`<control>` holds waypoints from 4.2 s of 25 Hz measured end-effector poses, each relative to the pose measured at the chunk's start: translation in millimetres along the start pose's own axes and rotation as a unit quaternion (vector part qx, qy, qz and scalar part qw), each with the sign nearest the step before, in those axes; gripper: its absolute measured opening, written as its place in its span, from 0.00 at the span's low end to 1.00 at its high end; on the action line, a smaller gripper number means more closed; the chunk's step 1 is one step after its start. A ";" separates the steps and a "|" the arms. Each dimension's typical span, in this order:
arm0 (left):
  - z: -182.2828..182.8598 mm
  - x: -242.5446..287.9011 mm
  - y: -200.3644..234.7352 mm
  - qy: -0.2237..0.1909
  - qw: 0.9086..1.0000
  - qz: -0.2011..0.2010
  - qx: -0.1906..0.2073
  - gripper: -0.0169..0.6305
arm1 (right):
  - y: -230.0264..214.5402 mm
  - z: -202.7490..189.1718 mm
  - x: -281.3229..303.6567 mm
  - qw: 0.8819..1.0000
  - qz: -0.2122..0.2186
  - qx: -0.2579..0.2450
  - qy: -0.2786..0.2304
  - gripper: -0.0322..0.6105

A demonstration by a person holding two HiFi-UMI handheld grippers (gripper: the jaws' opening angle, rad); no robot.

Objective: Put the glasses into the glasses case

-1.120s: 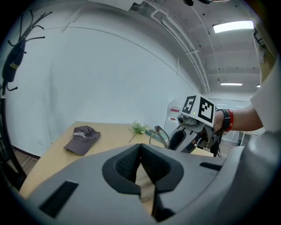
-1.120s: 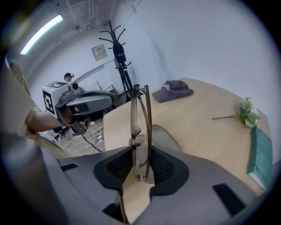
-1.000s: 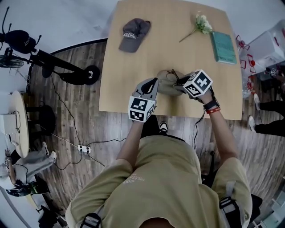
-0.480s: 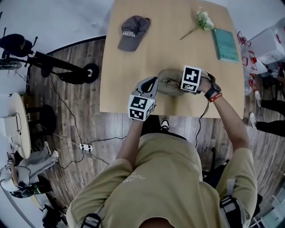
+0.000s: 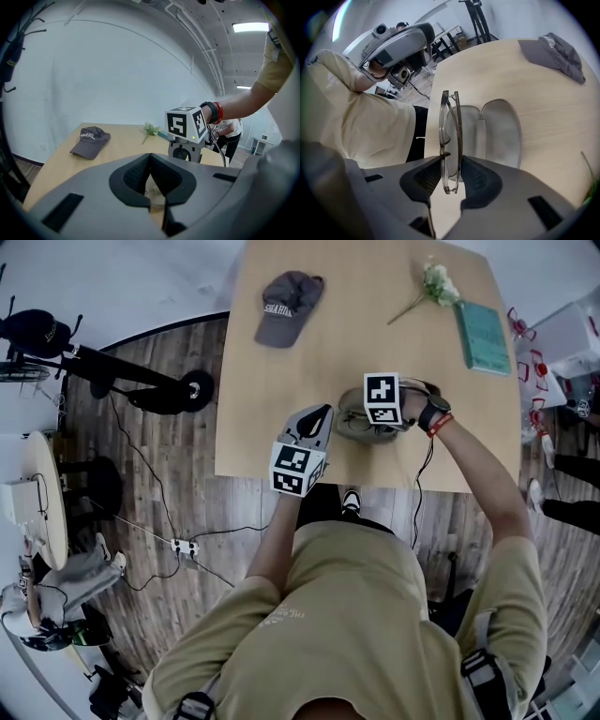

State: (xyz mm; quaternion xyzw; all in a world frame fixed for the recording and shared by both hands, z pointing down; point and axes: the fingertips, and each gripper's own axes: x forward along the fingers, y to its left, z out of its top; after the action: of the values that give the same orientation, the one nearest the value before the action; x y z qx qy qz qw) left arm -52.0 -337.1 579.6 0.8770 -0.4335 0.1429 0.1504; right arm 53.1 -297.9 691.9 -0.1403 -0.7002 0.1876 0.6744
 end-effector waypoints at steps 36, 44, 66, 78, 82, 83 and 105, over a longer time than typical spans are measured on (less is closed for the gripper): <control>-15.7 -0.5 24.4 0.016 0.999 0.042 -0.020 0.06 | -18.5 6.9 47.6 0.996 0.035 0.049 0.058 0.38; -9.2 0.7 19.4 0.015 0.999 0.040 -0.013 0.06 | -14.2 4.1 30.6 0.998 0.019 0.040 0.044 0.67; 39.9 -14.5 -11.9 -0.015 0.999 0.028 0.020 0.06 | 19.1 -8.2 -72.7 0.961 -0.137 0.122 -0.207 0.64; 68.5 -28.7 -42.5 -0.040 0.998 0.020 0.045 0.06 | 54.1 -48.3 -138.1 0.836 -0.254 0.220 -0.434 0.44; 72.4 -34.5 -55.4 -0.046 0.997 0.022 0.053 0.06 | 68.4 -54.0 -143.5 0.803 -0.275 0.239 -0.472 0.39; 73.2 -36.4 -58.7 -0.048 0.997 0.021 0.054 0.06 | 71.7 -55.2 -144.4 0.795 -0.279 0.243 -0.480 0.39; 104.5 -81.3 -111.4 -0.113 0.990 0.057 0.069 0.06 | 137.5 -95.2 -192.4 0.594 -0.398 0.278 -0.641 0.17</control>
State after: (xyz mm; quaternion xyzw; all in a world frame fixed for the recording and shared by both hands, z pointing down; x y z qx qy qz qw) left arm 2.7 -254.8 437.5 0.8695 -0.4862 0.0808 0.0313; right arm 150.1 -254.9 460.0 0.5034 -0.8520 0.1280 0.0656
